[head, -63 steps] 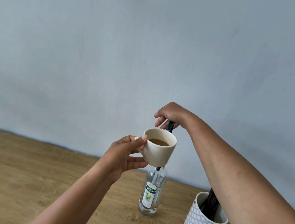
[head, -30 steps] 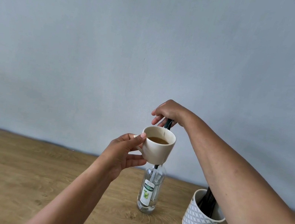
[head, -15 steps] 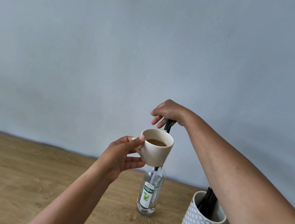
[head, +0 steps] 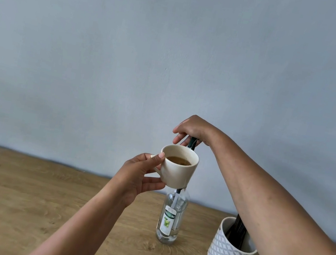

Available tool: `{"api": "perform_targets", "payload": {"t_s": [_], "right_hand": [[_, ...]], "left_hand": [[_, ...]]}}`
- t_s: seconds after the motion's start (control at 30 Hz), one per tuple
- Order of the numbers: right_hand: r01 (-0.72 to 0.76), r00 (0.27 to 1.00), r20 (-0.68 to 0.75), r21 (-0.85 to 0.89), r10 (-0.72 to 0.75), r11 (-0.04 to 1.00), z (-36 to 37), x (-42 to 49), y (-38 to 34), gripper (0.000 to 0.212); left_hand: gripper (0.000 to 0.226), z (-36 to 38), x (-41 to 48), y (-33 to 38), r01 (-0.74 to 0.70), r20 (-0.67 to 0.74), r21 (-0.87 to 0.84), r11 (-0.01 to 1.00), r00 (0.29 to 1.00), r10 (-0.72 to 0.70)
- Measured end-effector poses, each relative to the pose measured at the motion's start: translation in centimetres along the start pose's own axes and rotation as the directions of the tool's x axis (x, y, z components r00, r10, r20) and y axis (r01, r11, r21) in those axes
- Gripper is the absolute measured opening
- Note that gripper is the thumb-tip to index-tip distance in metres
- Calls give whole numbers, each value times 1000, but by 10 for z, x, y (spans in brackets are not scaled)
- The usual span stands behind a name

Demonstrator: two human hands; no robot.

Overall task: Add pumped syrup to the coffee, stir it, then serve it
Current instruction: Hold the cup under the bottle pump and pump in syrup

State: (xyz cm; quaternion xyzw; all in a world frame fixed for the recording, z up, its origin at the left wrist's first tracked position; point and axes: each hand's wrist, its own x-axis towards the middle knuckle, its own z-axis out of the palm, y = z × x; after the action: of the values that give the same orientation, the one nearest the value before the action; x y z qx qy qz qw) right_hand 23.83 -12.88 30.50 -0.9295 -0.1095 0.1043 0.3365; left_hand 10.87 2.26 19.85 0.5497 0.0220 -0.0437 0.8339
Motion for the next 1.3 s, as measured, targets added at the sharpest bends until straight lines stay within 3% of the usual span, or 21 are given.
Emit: {"api": "perform_targets", "payload": {"t_s": [0.6, 1.3], "right_hand": [[6, 999, 47, -40, -4, 999, -5, 1, -7, 30], [36, 998, -63, 112, -29, 993, 0, 0, 2, 30]], "left_hand": [[31, 2, -2, -1, 8, -3, 6, 1000, 1000, -8], [26, 0, 2, -6, 5, 6, 1, 1000, 1000, -5]]}}
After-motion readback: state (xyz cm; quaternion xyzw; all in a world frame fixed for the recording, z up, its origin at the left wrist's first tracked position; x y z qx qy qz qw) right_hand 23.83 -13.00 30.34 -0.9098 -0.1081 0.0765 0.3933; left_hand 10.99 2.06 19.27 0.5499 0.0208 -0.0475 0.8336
